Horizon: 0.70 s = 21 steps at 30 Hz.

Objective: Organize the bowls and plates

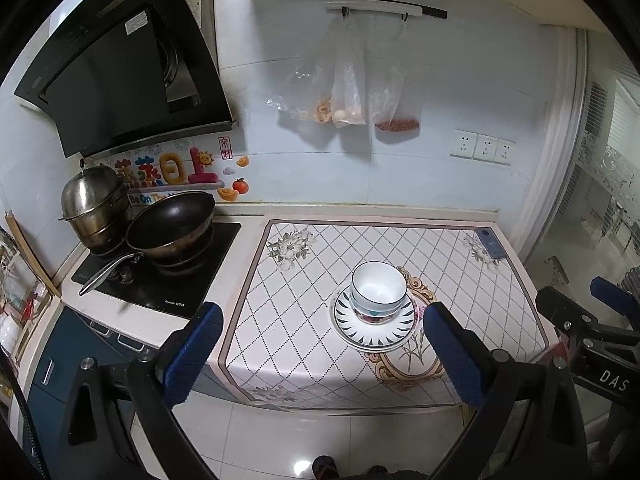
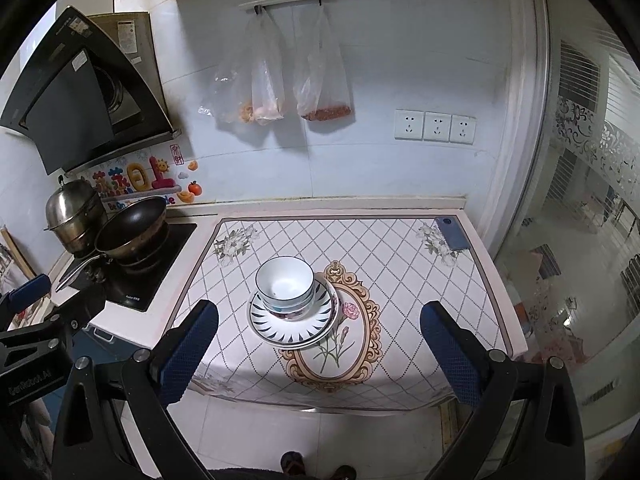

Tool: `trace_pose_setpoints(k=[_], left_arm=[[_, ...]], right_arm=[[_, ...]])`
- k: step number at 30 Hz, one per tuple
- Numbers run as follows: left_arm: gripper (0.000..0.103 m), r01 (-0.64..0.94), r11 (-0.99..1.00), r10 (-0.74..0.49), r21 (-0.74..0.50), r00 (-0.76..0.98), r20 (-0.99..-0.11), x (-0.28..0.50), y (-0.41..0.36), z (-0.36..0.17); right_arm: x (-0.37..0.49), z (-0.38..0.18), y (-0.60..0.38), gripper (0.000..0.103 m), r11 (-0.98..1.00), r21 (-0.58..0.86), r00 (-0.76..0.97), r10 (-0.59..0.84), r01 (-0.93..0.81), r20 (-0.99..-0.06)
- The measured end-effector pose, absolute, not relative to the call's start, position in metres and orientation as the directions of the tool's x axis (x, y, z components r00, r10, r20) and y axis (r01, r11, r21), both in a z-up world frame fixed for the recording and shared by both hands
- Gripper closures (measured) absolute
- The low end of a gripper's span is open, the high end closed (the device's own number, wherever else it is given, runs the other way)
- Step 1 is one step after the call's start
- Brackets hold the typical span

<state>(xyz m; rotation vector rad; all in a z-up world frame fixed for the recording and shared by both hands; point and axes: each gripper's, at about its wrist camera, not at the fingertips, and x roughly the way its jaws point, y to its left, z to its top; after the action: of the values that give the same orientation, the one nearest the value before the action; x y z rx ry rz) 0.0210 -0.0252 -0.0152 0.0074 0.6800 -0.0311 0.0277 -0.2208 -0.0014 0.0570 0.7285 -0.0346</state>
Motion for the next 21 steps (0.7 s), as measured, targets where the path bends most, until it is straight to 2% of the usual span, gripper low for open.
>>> trace_pose_setpoints(k=[21], left_arm=[[0.0,0.017,1.0,-0.017,-0.006,0.78,-0.626,0.0152,-0.0284,-0.0111]], right_arm=[[0.0213,-0.0001,-0.2236,0.0,0.997,0.04,0.751,-0.019,0.06,-0.66]])
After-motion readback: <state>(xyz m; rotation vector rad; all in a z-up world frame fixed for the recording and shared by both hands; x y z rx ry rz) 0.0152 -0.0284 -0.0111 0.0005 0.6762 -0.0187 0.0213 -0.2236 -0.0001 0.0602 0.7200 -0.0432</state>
